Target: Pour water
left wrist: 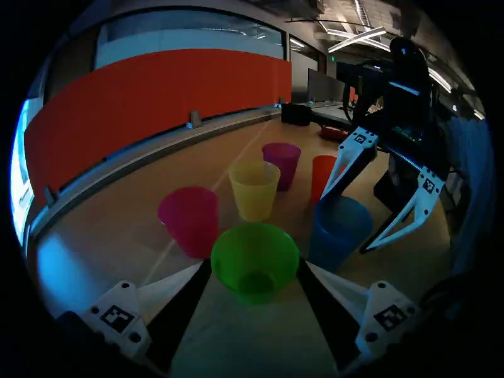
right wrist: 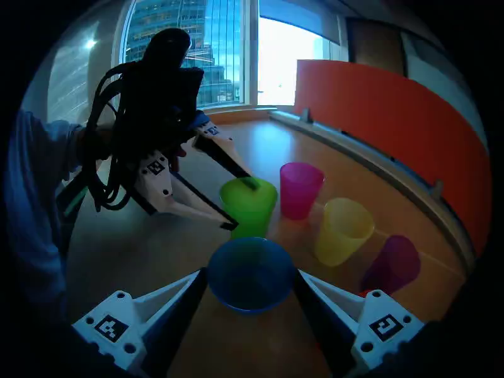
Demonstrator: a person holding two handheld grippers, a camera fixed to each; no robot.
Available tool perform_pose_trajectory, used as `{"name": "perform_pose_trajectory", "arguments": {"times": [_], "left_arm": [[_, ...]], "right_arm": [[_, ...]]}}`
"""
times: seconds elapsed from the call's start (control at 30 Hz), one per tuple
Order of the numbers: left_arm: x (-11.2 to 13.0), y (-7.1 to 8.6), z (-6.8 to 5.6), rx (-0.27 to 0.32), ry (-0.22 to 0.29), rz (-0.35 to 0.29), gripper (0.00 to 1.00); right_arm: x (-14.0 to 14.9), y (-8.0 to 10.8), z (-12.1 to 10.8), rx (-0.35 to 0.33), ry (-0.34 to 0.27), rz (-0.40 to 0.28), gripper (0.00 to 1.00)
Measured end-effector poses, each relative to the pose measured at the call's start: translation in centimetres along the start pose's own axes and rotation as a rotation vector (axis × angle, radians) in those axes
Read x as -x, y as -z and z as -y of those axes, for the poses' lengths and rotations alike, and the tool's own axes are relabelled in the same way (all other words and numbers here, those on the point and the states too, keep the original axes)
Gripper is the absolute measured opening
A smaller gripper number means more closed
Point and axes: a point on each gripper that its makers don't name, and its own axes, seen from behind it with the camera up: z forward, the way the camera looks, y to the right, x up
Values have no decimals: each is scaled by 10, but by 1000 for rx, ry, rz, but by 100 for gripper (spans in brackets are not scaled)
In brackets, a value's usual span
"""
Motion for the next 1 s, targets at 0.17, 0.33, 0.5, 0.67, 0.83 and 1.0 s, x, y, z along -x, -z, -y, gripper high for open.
{"name": "perform_pose_trajectory", "arguments": {"times": [0.17, 0.33, 0.5, 0.67, 0.83, 1.0], "left_arm": [[0, -4, -2, 4, -12, 9, 100], [1, -6, -2, -6, -21, 17, 98], [2, -9, -2, -7, -22, 31, 88], [-1, -9, -5, 6, -12, 23, 87], [-6, -7, -5, 10, -6, 9, 87], [-9, -5, -5, 9, -4, -1, 87]], "right_arm": [[-1, -2, 0, 0, 0, 0, 100], [0, -2, 1, -1, 0, 0, 100], [1, -3, 1, -1, 3, 3, 100], [3, -4, 1, 0, 8, 5, 100], [5, -7, 0, 3, 14, 9, 100], [5, -9, -1, 8, 18, 11, 100]]}}
